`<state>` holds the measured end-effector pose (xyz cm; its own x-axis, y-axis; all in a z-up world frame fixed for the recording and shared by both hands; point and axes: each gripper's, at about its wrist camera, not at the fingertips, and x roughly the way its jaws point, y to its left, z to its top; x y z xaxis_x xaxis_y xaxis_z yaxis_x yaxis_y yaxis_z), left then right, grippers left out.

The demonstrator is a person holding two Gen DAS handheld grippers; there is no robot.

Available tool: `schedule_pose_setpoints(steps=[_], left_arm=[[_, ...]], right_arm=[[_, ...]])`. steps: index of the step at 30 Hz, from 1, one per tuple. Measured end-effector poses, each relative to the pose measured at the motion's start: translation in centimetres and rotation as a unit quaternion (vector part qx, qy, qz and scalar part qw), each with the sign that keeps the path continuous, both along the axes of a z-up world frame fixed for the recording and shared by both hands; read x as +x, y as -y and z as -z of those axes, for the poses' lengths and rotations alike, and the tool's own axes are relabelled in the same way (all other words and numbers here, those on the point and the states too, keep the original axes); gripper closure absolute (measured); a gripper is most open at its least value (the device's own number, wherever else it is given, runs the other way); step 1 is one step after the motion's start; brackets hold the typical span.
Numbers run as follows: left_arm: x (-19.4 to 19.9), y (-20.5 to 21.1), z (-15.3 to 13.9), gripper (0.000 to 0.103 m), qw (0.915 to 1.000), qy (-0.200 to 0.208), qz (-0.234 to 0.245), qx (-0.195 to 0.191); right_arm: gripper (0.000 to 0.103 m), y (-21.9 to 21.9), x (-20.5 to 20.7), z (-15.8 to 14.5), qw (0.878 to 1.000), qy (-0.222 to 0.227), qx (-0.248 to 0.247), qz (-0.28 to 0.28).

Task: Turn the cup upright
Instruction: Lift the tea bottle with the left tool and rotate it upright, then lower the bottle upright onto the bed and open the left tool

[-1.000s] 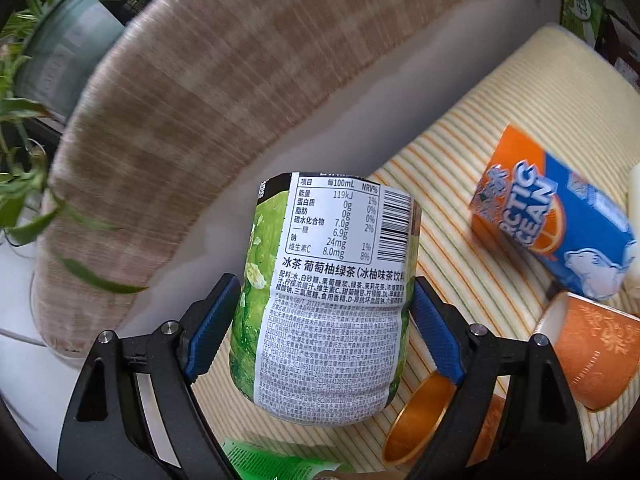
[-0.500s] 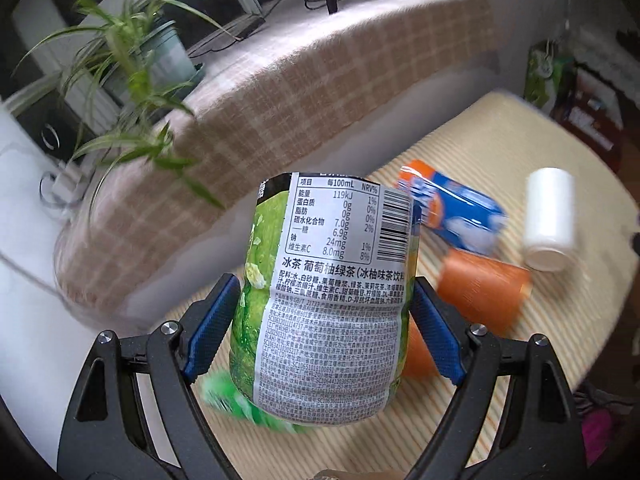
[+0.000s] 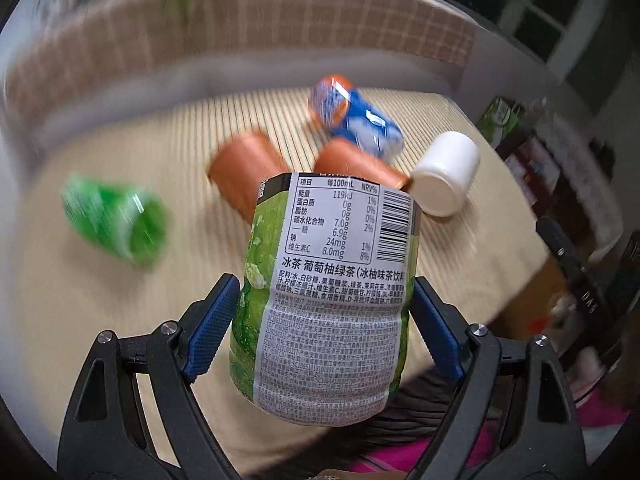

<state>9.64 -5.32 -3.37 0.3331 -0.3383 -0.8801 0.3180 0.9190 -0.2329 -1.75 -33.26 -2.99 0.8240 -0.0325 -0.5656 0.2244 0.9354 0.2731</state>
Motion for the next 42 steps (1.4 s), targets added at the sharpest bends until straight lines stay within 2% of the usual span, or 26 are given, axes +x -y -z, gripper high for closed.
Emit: schedule_pose_setpoints(steps=[2, 6, 9, 16, 27, 35, 38, 42], left_arm=[[-0.2, -0.5, 1.5, 0.015, 0.9984, -0.030, -0.024, -0.041], [-0.3, -1.2, 3.3, 0.015, 0.9939, -0.056, -0.062, -0.073], [-0.1, -1.6, 4.7, 0.015, 0.9864, -0.086, -0.087, -0.109], [0.3, -1.7, 6.4, 0.015, 0.9801, -0.103, -0.108, -0.131], [0.9, -2.4, 5.7, 0.014, 0.9718, -0.140, -0.106, -0.158], [-0.3, -4.0, 4.4, 0.014, 0.9755, -0.120, -0.104, -0.153], [-1.1, -4.7, 3.7, 0.014, 0.9788, -0.104, -0.103, -0.143], [-2.9, -5.9, 2.3, 0.014, 0.9851, -0.061, -0.106, -0.121]], right_arm=[[0.018, -0.2, -0.1, 0.0, 1.000, -0.002, -0.001, -0.002], [0.018, -0.5, -0.3, 0.1, 1.000, -0.004, -0.005, -0.006], [0.018, -0.5, -0.4, 0.2, 1.000, -0.005, -0.005, -0.003], [0.018, -0.8, -0.4, 0.4, 1.000, -0.011, -0.006, -0.004], [0.018, -1.4, -0.1, 0.6, 1.000, -0.020, 0.000, -0.019], [0.018, -2.8, 0.8, 0.5, 0.996, -0.038, 0.035, -0.070], [0.018, -3.3, 1.5, 0.5, 0.991, -0.050, 0.076, -0.099], [0.018, -4.4, 3.3, 1.0, 0.975, -0.083, 0.146, -0.143]])
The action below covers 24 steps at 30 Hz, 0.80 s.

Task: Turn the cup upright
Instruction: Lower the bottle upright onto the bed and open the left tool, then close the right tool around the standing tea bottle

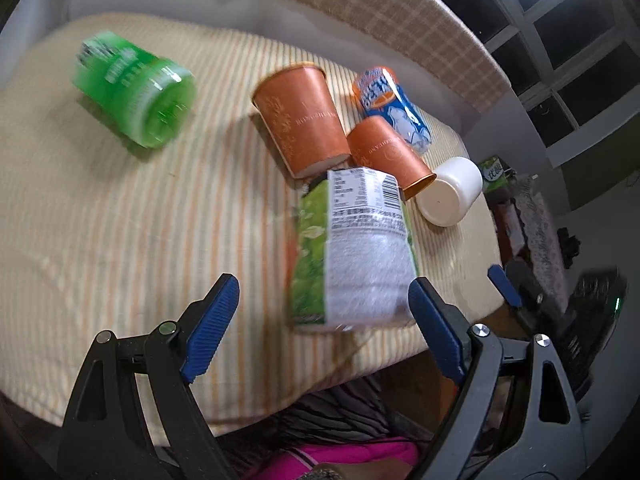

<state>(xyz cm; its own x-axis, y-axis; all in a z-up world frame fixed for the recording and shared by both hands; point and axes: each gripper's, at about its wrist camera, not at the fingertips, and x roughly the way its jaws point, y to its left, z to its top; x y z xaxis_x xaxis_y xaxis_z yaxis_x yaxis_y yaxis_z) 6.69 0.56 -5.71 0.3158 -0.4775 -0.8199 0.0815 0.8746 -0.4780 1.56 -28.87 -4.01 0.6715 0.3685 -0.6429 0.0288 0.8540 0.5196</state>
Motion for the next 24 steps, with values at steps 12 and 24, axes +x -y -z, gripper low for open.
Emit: schedule_pose_setpoints(steps=[12, 24], left_arm=[[-5.5, -1.4, -1.8, 0.014, 0.9847, 0.125, -0.052, 0.110], [-6.7, -2.0, -0.7, 0.014, 0.9889, 0.107, -0.064, 0.081]], right_arm=[[0.018, -5.0, 6.0, 2.5, 0.978, -0.135, 0.122, -0.099], [0.018, -8.0, 9.7, 5.7, 0.953, -0.228, 0.151, -0.128]])
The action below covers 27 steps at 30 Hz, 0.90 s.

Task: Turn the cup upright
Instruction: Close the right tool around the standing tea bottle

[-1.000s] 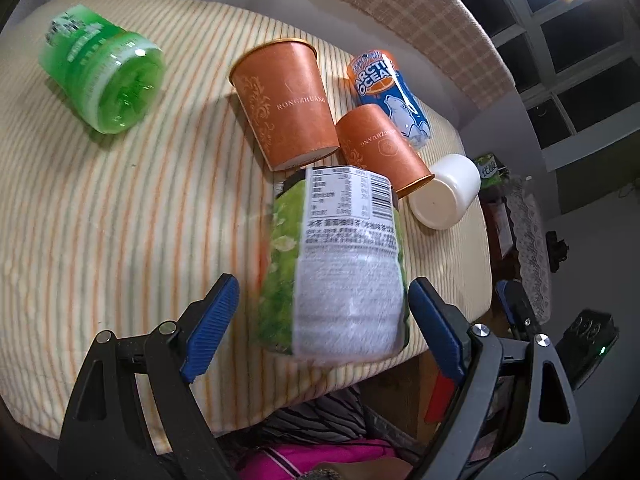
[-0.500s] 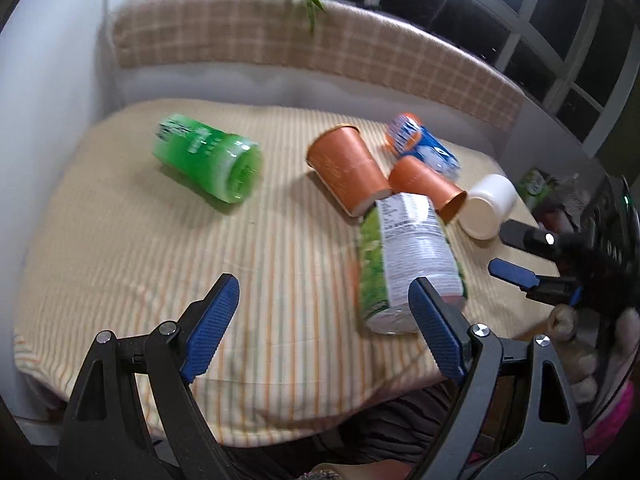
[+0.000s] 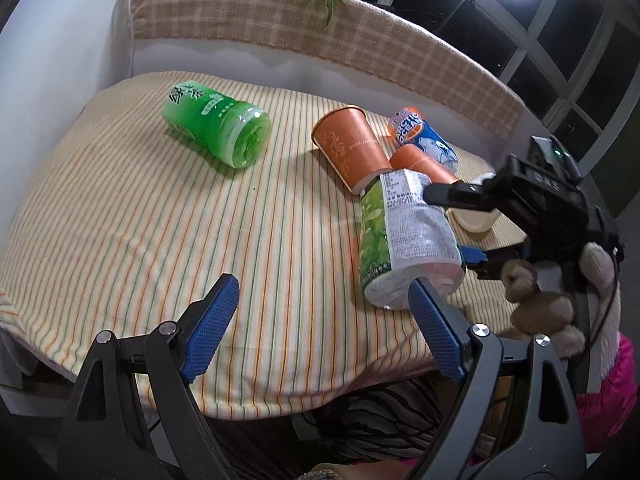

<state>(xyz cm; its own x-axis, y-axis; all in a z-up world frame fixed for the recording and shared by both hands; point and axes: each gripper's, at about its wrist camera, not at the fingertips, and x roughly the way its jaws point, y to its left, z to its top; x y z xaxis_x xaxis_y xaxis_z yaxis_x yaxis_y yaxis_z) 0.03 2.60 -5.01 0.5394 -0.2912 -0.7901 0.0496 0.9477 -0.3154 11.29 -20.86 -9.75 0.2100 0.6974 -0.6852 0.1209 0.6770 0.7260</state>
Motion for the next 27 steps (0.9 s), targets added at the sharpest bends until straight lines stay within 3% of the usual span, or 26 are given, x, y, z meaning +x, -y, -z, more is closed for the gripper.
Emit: schedule_pose_setpoints(steps=[5, 14, 21, 27], left_arm=[[0.0, -0.2, 0.5, 0.014, 0.9999, -0.009, 0.000, -0.012], [0.5, -0.6, 1.2, 0.014, 0.9996, -0.018, -0.005, -0.023], [0.6, -0.8, 1.4, 0.014, 0.9994, -0.023, -0.009, -0.026], [0.6, -0.8, 1.4, 0.014, 0.9995, -0.021, -0.008, -0.024]], right_arm=[[0.025, -0.2, 0.5, 0.7, 1.000, -0.013, 0.014, -0.002], [0.026, -0.2, 0.0, -0.1, 1.000, 0.011, 0.008, -0.010], [0.026, -1.1, -0.3, -1.2, 0.998, 0.060, -0.010, -0.023], [0.026, -1.8, -1.4, -3.3, 0.987, 0.138, -0.072, -0.042]])
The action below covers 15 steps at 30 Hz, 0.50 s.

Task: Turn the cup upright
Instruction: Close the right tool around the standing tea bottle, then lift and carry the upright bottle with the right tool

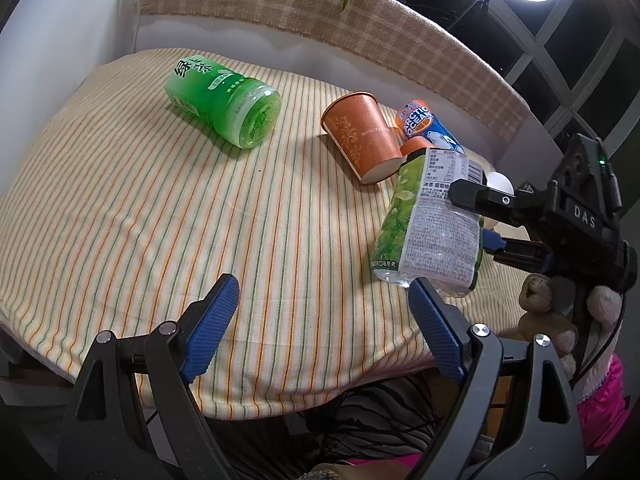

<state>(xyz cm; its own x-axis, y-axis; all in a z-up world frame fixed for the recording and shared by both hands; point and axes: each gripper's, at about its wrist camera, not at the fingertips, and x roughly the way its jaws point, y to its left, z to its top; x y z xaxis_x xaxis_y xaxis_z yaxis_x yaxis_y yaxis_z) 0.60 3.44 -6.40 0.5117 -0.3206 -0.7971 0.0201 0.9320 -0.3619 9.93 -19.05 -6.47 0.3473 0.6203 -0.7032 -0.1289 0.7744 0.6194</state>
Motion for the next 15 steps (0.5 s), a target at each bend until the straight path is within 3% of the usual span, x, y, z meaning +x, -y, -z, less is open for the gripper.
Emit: schedule_pose_setpoints(steps=[6, 15], left_arm=[[0.0, 0.4, -0.4, 0.014, 1.0000, 0.007, 0.003, 0.004], [-0.1, 0.4, -0.5, 0.014, 0.9999, 0.011, 0.003, 0.006]], right_arm=[[0.026, -1.3, -1.0, -1.6, 0.995, 0.074, -0.059, -0.020], [0.026, -2.8, -2.5, -2.4, 0.974, 0.173, -0.144, -0.028]])
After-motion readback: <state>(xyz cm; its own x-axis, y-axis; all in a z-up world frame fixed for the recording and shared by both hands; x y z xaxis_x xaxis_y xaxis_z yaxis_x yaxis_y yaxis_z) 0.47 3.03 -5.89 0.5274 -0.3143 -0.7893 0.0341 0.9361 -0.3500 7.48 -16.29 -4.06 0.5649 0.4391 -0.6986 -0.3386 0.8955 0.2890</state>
